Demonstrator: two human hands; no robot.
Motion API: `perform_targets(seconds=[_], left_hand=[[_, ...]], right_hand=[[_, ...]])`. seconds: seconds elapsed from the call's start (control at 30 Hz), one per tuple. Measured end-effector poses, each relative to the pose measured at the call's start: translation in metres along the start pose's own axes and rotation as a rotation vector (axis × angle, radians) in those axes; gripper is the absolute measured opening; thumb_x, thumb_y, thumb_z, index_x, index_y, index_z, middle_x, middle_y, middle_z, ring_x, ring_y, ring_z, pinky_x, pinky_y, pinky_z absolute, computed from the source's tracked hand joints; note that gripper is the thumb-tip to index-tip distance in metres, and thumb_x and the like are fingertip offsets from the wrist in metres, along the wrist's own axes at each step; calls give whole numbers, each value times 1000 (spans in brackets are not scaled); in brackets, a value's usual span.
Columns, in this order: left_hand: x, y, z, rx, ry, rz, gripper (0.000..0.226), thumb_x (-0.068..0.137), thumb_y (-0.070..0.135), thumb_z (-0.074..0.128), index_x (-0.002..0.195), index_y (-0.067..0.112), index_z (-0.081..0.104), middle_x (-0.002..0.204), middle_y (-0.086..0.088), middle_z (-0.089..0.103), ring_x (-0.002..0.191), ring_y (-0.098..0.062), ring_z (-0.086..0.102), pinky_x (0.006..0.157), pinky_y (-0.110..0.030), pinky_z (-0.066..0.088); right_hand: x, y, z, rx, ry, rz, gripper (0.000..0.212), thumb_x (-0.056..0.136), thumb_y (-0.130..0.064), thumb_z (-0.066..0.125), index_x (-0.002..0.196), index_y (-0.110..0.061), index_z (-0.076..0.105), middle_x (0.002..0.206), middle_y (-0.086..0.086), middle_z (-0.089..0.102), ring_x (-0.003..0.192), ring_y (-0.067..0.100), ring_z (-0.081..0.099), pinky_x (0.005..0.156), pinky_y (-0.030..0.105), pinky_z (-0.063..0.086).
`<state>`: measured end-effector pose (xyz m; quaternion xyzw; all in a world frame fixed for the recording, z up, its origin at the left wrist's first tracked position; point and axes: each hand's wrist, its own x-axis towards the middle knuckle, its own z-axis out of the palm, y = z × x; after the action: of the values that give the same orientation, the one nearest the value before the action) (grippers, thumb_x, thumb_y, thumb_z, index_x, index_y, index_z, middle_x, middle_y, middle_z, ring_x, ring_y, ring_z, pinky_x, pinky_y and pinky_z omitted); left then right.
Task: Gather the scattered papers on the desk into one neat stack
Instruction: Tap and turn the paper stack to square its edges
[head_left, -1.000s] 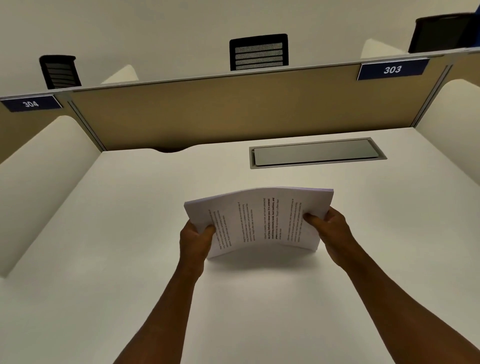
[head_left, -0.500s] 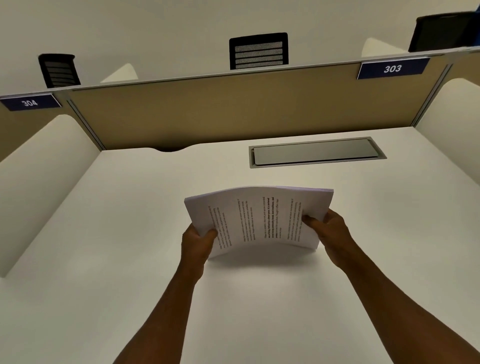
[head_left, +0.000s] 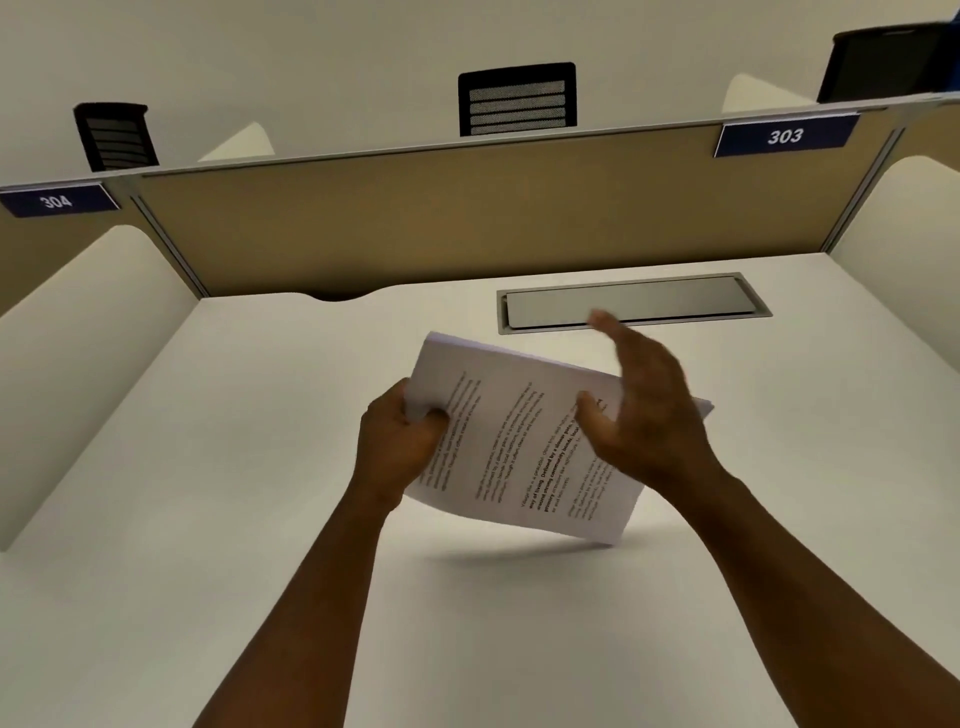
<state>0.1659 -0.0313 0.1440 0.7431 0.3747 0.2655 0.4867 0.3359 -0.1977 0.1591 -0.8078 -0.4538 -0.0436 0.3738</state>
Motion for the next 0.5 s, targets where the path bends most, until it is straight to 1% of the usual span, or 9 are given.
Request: perform_targets(seconds=[0.07, 0.17, 0.23, 0.33, 0.37, 0.4, 0.43, 0.47, 0.5], left_hand=[[1, 16, -1, 80, -23, 60, 32, 73, 36, 51, 98, 20, 65, 86, 9, 70, 78, -6, 65, 61, -22, 47], [1, 36, -6, 240, -43, 143, 36, 74, 42, 50, 98, 18, 63, 84, 9, 67, 76, -9, 65, 60, -20, 47], [2, 44, -10, 347, -70, 192, 33, 76, 43, 48, 97, 20, 60, 84, 9, 65, 76, -13, 65, 61, -20, 48], [3, 51, -16, 415, -41, 229, 19, 81, 35, 55, 95, 23, 53, 85, 8, 62, 83, -18, 65, 66, -27, 54], [3, 50, -15, 406, 35, 248, 21, 83, 28, 60, 102, 23, 51, 94, 6, 62, 90, -20, 63, 75, -35, 57], [2, 47, -12, 396, 165, 297, 34, 81, 21, 64, 112, 22, 49, 107, 2, 60, 103, -23, 59, 88, -43, 55], [2, 43, -7, 383, 322, 347, 53, 76, 15, 66, 125, 20, 45, 124, -2, 55, 117, -25, 52, 100, -49, 47], [1, 39, -2, 336, 464, 381, 71, 71, 12, 67, 136, 18, 37, 139, -4, 45, 129, -25, 43, 107, -51, 40], [0, 34, 2, 250, 552, 361, 85, 69, 11, 67, 144, 18, 28, 149, -4, 33, 138, -24, 34, 111, -51, 35]], right_hand=[[5, -15, 0, -60, -157, 21, 69, 81, -40, 61, 143, -34, 30, 135, -4, 53, 115, 17, 51, 101, 39, 43], [13, -21, -4, -22, -199, 74, 35, 91, -35, 57, 124, -27, 48, 113, -3, 64, 88, 16, 58, 82, 36, 54], [15, -19, -7, 48, -250, 112, 20, 95, -30, 54, 114, -23, 51, 100, -5, 62, 80, 17, 59, 68, 27, 52], [14, -14, -7, 132, -262, 88, 13, 97, -26, 51, 108, -19, 54, 92, -8, 59, 77, 16, 61, 59, 14, 44], [13, -13, -8, 160, -230, 75, 12, 97, -25, 51, 107, -18, 54, 88, -10, 60, 75, 13, 61, 57, 13, 42], [12, -12, -9, 194, -189, 67, 11, 97, -25, 51, 105, -18, 54, 85, -12, 60, 73, 9, 61, 57, 12, 43], [11, -11, -11, 242, -146, 72, 8, 97, -24, 52, 103, -19, 54, 83, -14, 60, 73, 7, 62, 58, 13, 45], [11, -10, -13, 306, -101, 90, 7, 96, -23, 53, 102, -20, 54, 83, -16, 61, 75, 5, 63, 60, 16, 49], [11, -9, -14, 384, -61, 125, 6, 96, -21, 55, 102, -21, 55, 86, -14, 63, 79, 6, 64, 64, 21, 53]])
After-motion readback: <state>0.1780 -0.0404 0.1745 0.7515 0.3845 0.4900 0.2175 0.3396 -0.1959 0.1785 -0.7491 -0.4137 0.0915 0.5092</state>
